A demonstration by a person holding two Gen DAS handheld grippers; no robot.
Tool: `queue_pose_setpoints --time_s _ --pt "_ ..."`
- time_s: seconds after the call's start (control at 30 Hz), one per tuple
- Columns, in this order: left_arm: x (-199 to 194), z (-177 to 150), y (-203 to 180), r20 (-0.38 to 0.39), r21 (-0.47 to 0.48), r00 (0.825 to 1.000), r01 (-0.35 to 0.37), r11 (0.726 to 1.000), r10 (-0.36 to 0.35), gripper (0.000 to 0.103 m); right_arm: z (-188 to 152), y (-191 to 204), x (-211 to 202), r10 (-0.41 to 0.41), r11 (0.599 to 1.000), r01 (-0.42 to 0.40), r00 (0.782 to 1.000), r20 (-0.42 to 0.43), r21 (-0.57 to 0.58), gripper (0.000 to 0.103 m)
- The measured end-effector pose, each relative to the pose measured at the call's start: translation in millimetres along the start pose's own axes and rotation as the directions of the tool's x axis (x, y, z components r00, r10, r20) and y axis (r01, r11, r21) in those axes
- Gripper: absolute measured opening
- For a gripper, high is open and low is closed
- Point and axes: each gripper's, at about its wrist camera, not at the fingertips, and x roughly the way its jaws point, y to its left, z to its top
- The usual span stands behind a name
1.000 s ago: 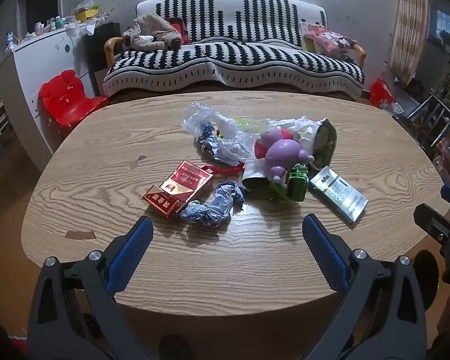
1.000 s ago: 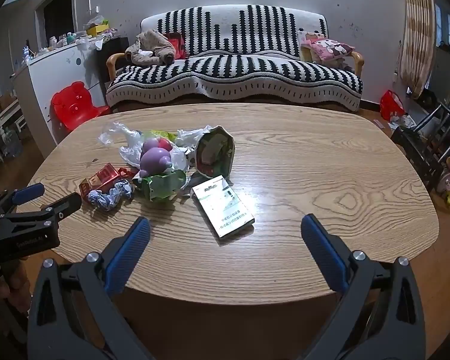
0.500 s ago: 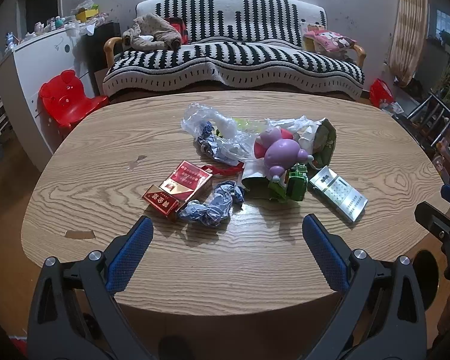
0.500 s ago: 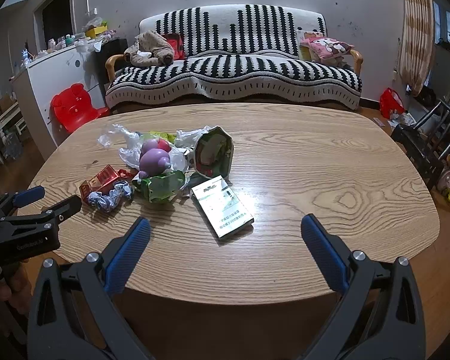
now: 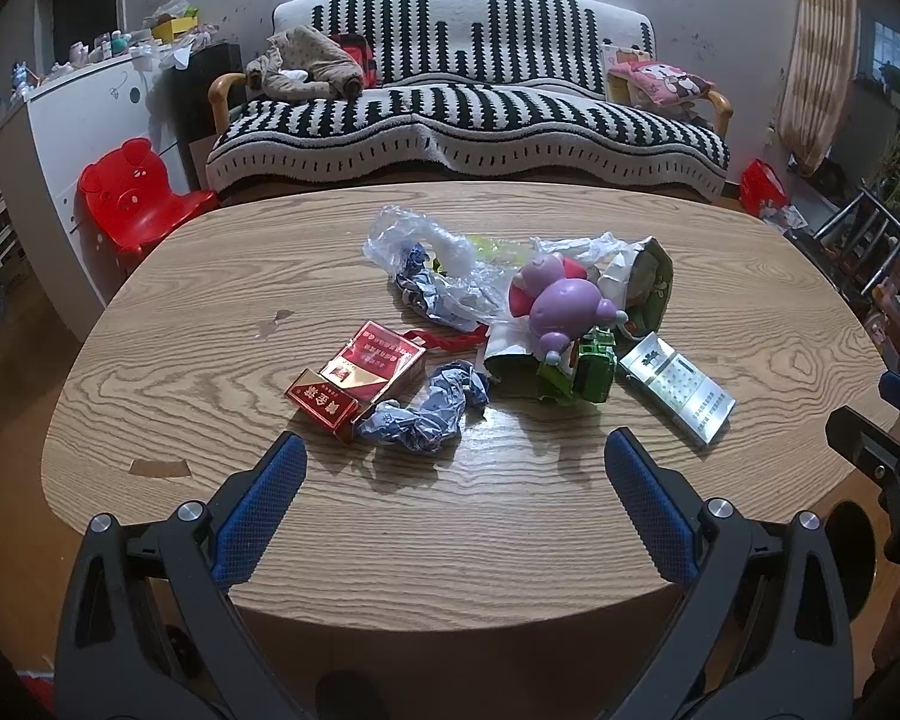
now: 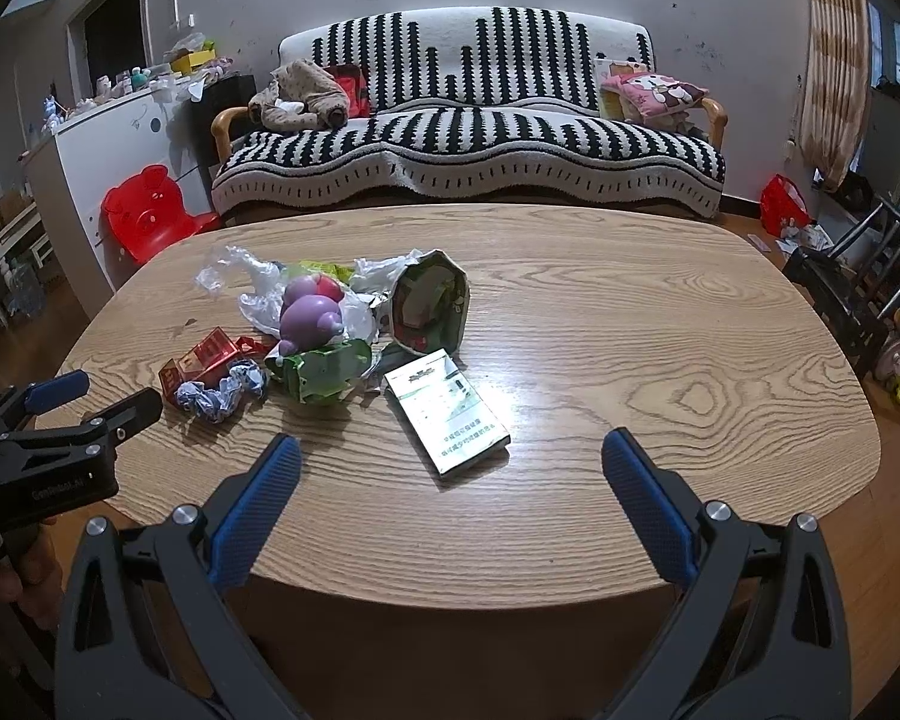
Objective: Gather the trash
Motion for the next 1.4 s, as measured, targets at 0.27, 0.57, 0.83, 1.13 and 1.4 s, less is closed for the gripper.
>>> queue_pose_setpoints --time_s 0.27,0.57,0.83,1.13,1.4 --pt "0.2 -1.1 2.8 0.002 -0.004 1.0 0.0 1.0 0.0 0.097 0.2 0.6 0.6 0.0 1.0 0.0 1.0 -0.001 0.002 0.097" --pt "0.6 -1.1 2.9 0.002 -0.004 1.0 0.0 1.0 0.0 0.097 0.2 0.6 0.4 0.0 1.0 0.0 1.0 -0.001 0.002 0.097" --pt "0.5 -0.9 3.1 0.001 -0.005 1.0 0.0 1.0 0.0 0.097 0.5 0.7 0.2 -0.001 1.0 0.001 1.0 -0.002 0.003 0.097" --pt "0.6 -0.9 3.0 0.001 -0.006 1.0 0.0 1.0 0.0 0.097 0.2 0.8 0.6 -0.001 1.0 0.001 1.0 -0.002 0.002 0.097" --pt "0.5 -0.9 3.0 0.001 -0.005 1.0 0.001 1.0 -0.001 0.097 0.2 0.9 0.5 0.0 1.0 0.0 1.0 -0.003 0.001 0.097"
